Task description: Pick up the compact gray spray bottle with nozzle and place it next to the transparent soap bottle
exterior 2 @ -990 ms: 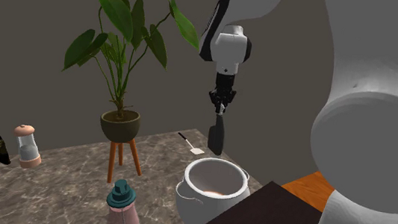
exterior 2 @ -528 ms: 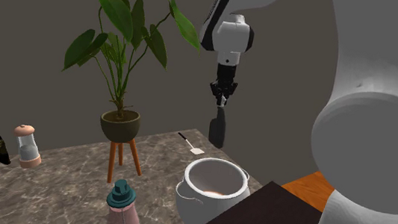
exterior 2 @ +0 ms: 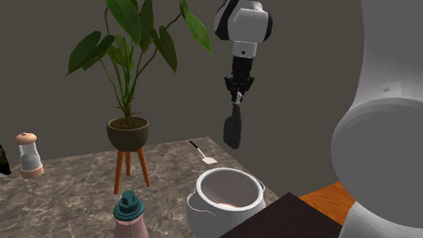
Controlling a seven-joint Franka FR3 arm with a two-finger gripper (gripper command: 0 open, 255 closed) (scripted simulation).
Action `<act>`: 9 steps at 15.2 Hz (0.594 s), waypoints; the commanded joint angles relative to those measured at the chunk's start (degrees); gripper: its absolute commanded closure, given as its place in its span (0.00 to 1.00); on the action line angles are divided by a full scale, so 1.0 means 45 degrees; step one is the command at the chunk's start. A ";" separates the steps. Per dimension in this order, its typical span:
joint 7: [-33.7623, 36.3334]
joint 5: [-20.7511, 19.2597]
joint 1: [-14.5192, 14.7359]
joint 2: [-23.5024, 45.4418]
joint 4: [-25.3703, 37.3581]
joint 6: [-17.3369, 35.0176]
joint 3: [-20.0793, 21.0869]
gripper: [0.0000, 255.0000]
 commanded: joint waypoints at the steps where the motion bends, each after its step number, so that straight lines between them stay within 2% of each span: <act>1: 0.0067 -0.0071 0.0044 -0.0186 0.0072 -0.0252 -0.0025 1.00; 9: 0.0198 -0.0264 0.0075 -0.0640 0.0814 -0.1427 -0.0111 1.00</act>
